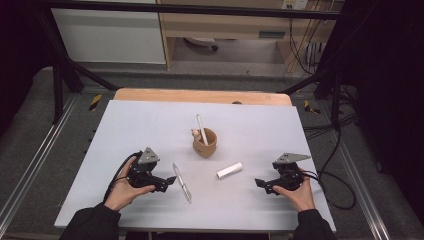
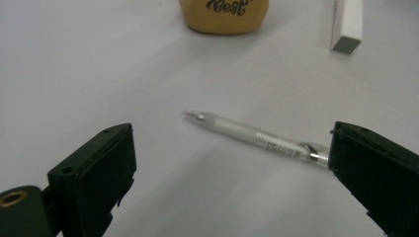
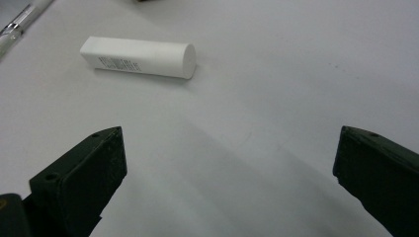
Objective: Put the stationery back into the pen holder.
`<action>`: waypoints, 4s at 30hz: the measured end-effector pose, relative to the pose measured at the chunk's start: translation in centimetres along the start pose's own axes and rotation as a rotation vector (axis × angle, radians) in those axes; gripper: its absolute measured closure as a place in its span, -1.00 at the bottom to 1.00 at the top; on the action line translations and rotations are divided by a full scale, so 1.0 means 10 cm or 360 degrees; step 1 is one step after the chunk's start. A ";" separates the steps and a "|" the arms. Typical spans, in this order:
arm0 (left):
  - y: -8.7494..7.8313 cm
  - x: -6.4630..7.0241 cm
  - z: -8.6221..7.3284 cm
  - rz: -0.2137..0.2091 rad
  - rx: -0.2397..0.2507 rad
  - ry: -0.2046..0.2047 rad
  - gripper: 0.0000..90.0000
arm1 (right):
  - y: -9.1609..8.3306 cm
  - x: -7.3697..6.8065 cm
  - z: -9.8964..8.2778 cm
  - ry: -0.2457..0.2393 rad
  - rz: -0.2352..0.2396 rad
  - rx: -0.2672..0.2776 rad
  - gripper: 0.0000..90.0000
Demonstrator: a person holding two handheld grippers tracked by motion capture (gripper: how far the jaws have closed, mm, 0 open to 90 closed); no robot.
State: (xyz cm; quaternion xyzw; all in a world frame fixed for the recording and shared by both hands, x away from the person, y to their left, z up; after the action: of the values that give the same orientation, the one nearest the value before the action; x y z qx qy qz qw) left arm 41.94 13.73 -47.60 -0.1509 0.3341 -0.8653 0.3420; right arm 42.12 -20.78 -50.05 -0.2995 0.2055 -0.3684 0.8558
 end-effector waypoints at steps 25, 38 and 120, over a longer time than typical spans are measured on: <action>0.55 0.69 0.61 -0.0123 -0.0124 0.0200 -0.79 | -0.05 0.06 -0.08 -0.0028 -0.0006 -0.0027 -0.98; 0.81 0.89 0.80 -0.0175 -0.0187 0.0239 -0.69 | -0.05 0.05 -0.10 -0.0037 0.0005 -0.0041 -0.98; 1.23 1.11 1.00 -0.0204 -0.0531 0.0451 0.54 | -0.04 0.02 -0.10 -0.0031 0.0045 -0.0056 -0.98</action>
State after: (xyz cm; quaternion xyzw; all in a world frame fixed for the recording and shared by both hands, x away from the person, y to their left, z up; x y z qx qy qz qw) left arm 44.91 -5.39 -48.28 -0.1033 0.5070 -0.8305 0.2062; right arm 41.52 -21.52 -50.57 -0.3152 0.2080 -0.3495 0.8574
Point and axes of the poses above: each handheld gripper's, and its own axes: y roughly forward along the jaws, z roughly out of its top, x roughly to its right, the point moved 9 cm from there along y, roughly forward along the jaws
